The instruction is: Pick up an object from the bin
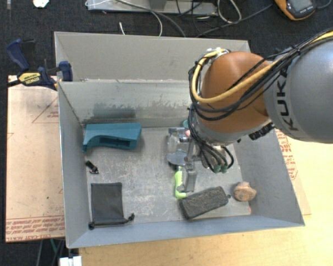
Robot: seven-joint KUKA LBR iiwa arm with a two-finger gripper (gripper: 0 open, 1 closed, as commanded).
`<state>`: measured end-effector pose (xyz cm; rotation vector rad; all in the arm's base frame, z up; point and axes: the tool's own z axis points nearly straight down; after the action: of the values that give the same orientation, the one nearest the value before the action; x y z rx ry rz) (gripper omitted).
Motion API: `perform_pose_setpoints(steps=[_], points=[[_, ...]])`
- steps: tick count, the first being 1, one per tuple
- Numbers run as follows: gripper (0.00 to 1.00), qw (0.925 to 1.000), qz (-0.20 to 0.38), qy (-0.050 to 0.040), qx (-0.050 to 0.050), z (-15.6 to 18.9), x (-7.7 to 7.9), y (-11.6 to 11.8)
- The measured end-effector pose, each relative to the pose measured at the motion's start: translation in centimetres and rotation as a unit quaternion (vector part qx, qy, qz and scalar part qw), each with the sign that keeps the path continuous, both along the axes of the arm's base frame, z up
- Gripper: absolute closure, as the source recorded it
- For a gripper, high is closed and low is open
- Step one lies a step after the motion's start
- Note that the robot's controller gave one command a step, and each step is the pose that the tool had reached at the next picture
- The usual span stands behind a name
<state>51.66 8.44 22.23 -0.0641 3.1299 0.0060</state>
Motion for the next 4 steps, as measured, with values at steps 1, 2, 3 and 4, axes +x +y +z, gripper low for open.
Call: perform_pose_setpoints(steps=[1,2,3,4], points=[[0.0,0.9949,0.101,-0.002,-0.001,-4.5,2.6,2.2],[0.0,0.9999,0.01,0.0051,-0.002,0.0,-0.5,-1.0],[0.0,0.9961,0.088,0.001,-0.001,-3.9,-1.9,-2.6],[0.0,0.9983,0.059,-0.0002,-0.001,-8.2,-2.8,-4.3]])
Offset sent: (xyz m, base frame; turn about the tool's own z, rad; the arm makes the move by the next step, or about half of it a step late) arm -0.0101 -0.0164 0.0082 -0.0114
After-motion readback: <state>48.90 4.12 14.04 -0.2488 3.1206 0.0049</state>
